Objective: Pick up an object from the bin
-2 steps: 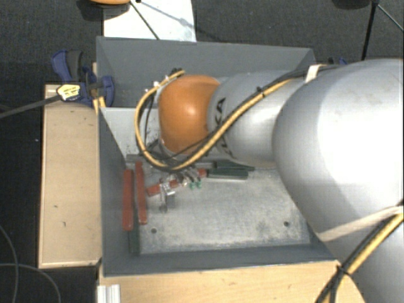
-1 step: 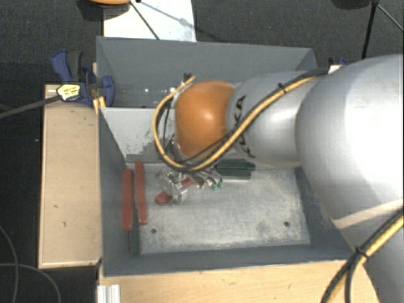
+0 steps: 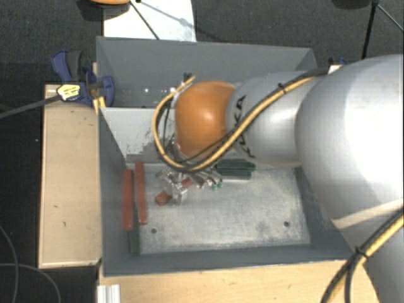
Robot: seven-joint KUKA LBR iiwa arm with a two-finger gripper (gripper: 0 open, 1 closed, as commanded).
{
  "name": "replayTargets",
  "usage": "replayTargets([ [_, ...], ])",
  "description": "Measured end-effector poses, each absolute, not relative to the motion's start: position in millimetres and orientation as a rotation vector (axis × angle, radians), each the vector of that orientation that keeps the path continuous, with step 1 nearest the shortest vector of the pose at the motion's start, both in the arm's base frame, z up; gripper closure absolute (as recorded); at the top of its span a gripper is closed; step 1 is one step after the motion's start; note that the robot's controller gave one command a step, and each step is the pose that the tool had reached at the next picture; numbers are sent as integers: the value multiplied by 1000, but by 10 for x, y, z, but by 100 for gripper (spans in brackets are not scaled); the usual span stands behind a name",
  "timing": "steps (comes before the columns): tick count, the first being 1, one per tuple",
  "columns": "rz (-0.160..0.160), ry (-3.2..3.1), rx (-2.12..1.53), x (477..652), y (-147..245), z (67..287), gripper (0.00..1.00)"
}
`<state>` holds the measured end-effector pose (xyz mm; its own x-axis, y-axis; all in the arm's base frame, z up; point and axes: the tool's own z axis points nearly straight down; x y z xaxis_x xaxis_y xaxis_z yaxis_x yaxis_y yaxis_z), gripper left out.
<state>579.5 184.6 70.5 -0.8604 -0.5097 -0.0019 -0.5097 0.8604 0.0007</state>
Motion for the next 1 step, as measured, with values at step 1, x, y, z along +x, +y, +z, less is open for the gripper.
replayTargets([
  [1, 1, 3040, -759, 5814, 1661, 2311, 100],
])
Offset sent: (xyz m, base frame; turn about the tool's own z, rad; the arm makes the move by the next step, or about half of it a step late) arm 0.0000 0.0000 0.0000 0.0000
